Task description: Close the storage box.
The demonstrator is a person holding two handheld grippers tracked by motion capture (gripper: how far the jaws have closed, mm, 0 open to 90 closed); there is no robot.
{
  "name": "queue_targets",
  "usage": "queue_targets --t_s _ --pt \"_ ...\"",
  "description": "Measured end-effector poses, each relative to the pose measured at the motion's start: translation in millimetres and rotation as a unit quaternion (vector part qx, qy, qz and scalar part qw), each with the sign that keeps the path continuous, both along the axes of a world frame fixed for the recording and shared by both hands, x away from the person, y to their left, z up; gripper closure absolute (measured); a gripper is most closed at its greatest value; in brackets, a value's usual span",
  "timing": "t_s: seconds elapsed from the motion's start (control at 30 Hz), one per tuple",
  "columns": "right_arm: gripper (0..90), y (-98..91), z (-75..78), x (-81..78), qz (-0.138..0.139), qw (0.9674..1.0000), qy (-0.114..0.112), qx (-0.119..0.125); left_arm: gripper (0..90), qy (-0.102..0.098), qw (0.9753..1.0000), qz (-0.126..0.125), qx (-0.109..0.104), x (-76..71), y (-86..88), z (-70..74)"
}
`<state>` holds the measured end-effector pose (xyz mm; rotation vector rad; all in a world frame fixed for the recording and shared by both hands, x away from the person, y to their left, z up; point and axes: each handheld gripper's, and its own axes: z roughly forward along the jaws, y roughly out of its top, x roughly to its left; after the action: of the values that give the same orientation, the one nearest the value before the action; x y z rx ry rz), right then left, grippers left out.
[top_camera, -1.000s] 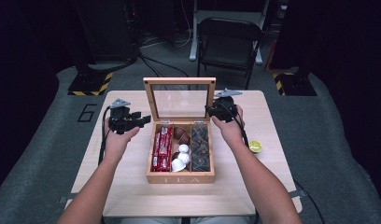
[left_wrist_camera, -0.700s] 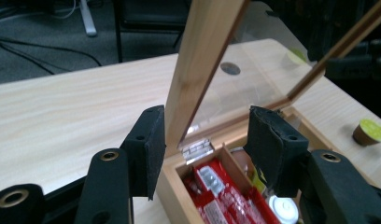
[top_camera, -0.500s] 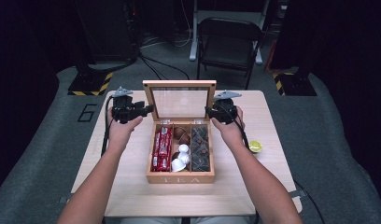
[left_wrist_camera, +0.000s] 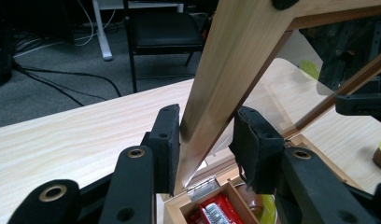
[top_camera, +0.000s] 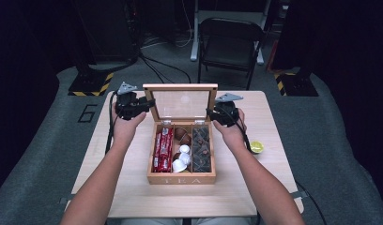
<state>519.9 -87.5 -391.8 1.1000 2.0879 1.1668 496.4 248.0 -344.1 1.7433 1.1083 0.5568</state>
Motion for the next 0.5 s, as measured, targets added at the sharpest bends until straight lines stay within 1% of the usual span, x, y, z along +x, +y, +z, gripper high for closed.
queue_targets --t_s 0.13,0.23,0.3,0.4,0.5 --pt "64.3 -0.6 -0.7 -0.9 -0.001 1.0 -0.001 0.003 61.9 0.001 1.0 -0.001 -0.001 -1.8 0.5 -0.1" --pt "63.4 -2.1 -1.2 -3.2 -0.002 0.9999 0.006 0.016 62.1 0.0 1.0 -0.004 -0.003 -4.3 1.3 -1.2" --pt "62.1 -3.9 -0.3 -5.5 -0.001 0.9997 0.004 0.023 62.0 -0.002 1.0 -0.005 -0.005 -6.0 1.3 -2.0" --pt "58.5 -5.6 3.9 -9.5 0.003 0.9993 0.003 0.037 61.9 -0.002 1.0 -0.005 -0.003 -8.8 1.2 -2.3" --pt "58.3 -5.9 9.9 -15.1 0.006 0.9993 -0.006 0.037 61.5 0.002 0.9999 -0.01 -0.003 -10.6 2.3 -1.8"
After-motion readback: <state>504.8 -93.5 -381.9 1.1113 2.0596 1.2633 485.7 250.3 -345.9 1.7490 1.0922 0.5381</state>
